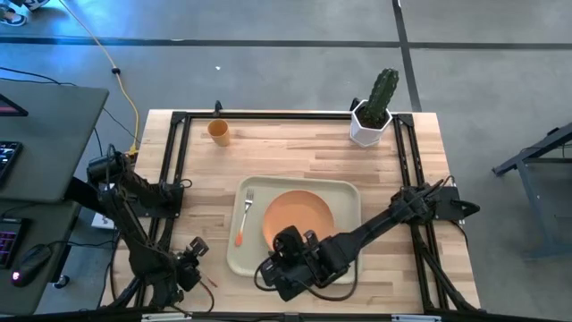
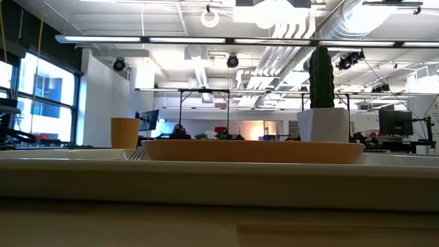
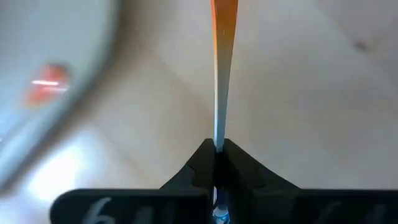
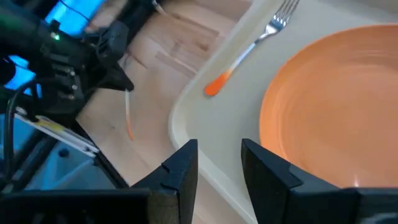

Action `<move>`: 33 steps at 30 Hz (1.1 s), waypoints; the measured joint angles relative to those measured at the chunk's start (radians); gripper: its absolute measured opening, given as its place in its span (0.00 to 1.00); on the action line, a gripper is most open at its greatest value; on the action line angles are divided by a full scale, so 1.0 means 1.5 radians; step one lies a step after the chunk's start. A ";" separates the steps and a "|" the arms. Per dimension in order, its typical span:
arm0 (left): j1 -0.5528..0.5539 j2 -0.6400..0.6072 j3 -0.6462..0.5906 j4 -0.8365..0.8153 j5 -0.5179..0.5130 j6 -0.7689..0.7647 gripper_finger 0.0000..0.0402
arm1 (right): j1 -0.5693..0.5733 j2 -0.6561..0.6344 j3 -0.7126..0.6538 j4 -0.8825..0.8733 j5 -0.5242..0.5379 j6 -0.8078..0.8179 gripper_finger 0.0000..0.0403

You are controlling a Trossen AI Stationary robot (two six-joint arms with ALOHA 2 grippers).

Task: Pick and place plate/cup/fork/spoon on tray
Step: Put the orange spoon on the light brown serving tray to the left side of orange plate

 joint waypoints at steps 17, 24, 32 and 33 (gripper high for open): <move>0.024 -0.102 0.221 0.000 -0.613 0.278 0.02 | -0.052 -0.078 0.001 0.492 -0.122 -0.491 0.28; 0.013 -0.201 0.221 0.289 -0.637 0.489 0.01 | -0.102 -0.093 0.000 0.369 -0.128 -0.428 0.28; -0.011 -0.258 0.221 0.658 -0.562 0.762 0.01 | -0.168 -0.080 -0.051 0.636 -0.275 -0.371 0.29; -0.014 -0.261 0.221 0.689 -0.561 0.799 0.01 | -0.171 -0.082 -0.063 0.717 -0.299 -0.373 0.29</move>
